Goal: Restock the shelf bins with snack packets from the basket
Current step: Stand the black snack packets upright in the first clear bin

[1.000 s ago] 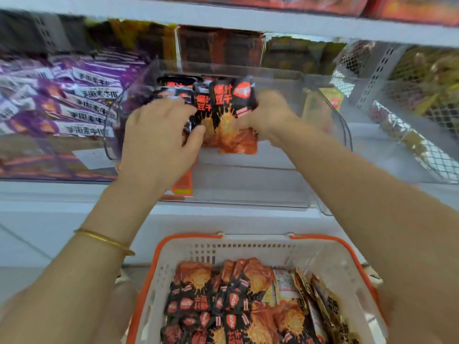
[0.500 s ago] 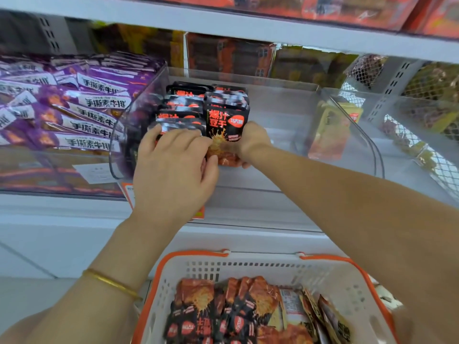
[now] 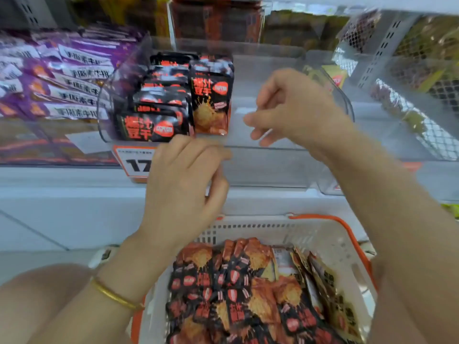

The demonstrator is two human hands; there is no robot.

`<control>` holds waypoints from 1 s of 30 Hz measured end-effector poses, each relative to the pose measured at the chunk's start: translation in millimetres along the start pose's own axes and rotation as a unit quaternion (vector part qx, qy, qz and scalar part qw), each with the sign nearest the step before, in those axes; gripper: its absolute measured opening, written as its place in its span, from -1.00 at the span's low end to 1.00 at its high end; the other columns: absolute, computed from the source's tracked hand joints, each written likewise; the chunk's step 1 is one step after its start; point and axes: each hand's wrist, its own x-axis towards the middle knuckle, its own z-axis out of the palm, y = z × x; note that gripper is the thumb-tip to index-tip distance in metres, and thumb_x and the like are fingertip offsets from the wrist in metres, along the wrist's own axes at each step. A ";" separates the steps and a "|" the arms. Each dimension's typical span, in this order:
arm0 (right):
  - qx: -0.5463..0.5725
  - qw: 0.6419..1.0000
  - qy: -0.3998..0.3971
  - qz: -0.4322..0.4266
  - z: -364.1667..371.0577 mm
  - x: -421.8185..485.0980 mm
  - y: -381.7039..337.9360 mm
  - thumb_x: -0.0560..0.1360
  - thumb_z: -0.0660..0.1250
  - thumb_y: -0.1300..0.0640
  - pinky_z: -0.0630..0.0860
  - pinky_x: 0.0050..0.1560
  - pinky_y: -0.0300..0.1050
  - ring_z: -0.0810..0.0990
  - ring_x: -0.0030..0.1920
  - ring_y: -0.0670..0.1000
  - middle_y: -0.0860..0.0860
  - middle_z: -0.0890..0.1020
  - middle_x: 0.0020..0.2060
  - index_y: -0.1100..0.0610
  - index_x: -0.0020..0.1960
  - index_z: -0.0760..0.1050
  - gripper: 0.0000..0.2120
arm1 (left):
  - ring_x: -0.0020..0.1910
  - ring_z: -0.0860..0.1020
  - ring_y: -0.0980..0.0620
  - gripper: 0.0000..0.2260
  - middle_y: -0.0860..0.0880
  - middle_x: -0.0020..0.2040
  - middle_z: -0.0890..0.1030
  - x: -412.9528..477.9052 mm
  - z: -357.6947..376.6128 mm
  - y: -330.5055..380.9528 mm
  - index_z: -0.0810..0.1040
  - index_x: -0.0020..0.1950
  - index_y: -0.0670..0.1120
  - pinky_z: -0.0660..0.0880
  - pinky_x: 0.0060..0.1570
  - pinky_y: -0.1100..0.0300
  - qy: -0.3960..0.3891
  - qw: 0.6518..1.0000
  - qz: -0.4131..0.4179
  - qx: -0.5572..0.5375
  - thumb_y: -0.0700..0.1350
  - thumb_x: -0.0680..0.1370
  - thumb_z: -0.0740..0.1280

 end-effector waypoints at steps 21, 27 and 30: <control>-0.579 0.723 -0.373 -0.052 125.9 -99.0 302.1 0.46 0.32 0.25 0.29 0.31 0.19 0.33 0.34 0.18 0.14 0.37 0.33 0.14 0.34 0.37 -0.55 | 0.11 0.43 0.01 -0.77 0.02 0.14 0.52 -62.9 66.9 12.3 0.55 0.12 -0.05 0.43 0.11 0.03 -0.361 0.923 -0.126 0.042 -0.10 0.56 0.15; -0.457 0.799 -0.385 0.063 88.9 -71.8 278.5 0.47 0.29 0.28 0.54 0.07 -0.01 0.57 0.11 0.14 0.09 0.60 0.07 0.17 0.13 0.54 -0.75 | 0.12 0.43 0.03 -0.75 0.02 0.16 0.51 -56.8 68.5 16.6 0.51 0.18 -0.04 0.43 0.10 0.09 -0.395 0.908 -0.131 0.041 -0.08 0.58 0.12; -0.339 0.874 -0.319 0.141 60.8 -57.1 241.9 0.44 0.38 0.20 0.46 -0.09 -0.10 0.54 -0.06 0.11 0.10 0.58 -0.15 0.27 -0.02 0.55 -0.84 | 0.06 0.48 0.01 -0.77 -0.01 0.10 0.55 -56.7 69.7 14.3 0.50 0.17 -0.06 0.48 0.06 0.05 -0.414 0.895 -0.163 0.042 -0.05 0.59 0.14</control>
